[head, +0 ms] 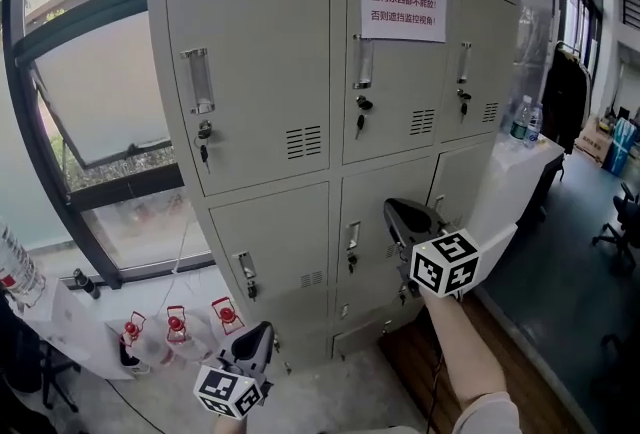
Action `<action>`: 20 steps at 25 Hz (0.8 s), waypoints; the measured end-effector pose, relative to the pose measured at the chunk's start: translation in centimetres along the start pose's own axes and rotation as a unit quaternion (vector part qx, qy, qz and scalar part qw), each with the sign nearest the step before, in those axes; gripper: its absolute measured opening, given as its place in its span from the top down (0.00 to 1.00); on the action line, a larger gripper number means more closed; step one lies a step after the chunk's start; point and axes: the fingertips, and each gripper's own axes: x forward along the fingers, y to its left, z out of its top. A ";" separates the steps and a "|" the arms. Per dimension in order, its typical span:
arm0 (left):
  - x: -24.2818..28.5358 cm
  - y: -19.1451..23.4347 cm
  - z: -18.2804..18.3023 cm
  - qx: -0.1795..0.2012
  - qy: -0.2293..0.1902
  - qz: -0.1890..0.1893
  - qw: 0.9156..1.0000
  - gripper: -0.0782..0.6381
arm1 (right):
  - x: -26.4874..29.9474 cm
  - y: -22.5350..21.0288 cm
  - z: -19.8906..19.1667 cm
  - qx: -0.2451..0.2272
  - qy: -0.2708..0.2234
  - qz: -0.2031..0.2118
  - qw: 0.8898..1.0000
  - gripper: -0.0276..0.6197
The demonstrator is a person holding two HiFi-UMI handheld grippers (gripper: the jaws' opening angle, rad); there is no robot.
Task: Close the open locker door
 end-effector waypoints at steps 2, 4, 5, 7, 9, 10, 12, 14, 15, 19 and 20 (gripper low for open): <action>0.2 -0.4 0.4 0.003 -0.007 -0.012 1.000 0.87 | -1.9 0.7 -1.8 0.004 0.011 -0.013 1.000 0.94; 0.4 -0.7 0.9 0.021 -0.013 -0.020 0.999 0.87 | -3.8 1.8 -3.8 0.013 0.017 -0.023 1.000 0.94; 0.5 -0.7 1.1 0.029 -0.016 -0.023 0.999 0.87 | -4.8 2.4 -4.8 0.015 0.020 -0.029 0.999 0.94; 0.7 -0.8 1.2 0.033 -0.019 -0.031 0.999 0.87 | -6.7 3.7 -6.8 0.017 0.028 -0.043 0.999 0.94; 0.8 -1.0 1.2 0.023 -0.024 -0.036 0.999 0.87 | -8.8 4.8 -8.9 0.019 0.037 -0.061 0.997 0.94; 0.8 -1.2 1.3 0.021 -0.029 -0.037 0.999 0.87 | -9.9 5.4 -9.8 0.022 0.041 -0.069 0.997 0.94; 0.8 -1.7 1.4 0.026 -0.037 -0.038 0.998 0.87 | -11.6 6.5 -11.3 0.031 0.041 -0.085 0.995 0.94; 0.9 -2.1 1.2 0.034 -0.036 -0.042 0.998 0.87 | -12.7 7.5 -12.3 0.035 0.033 -0.097 0.994 0.94; 1.0 -2.4 1.0 0.036 -0.035 -0.045 0.998 0.87 | -13.1 8.0 -12.7 0.035 0.030 -0.099 0.994 0.94; 1.1 -3.1 0.1 0.027 -0.027 -0.056 0.998 0.87 | -13.9 9.7 -14.4 0.044 0.042 -0.097 0.993 0.94; 1.1 -3.2 -0.1 0.024 -0.025 -0.058 0.998 0.87 | -14.0 10.0 -14.6 0.045 0.045 -0.097 0.993 0.94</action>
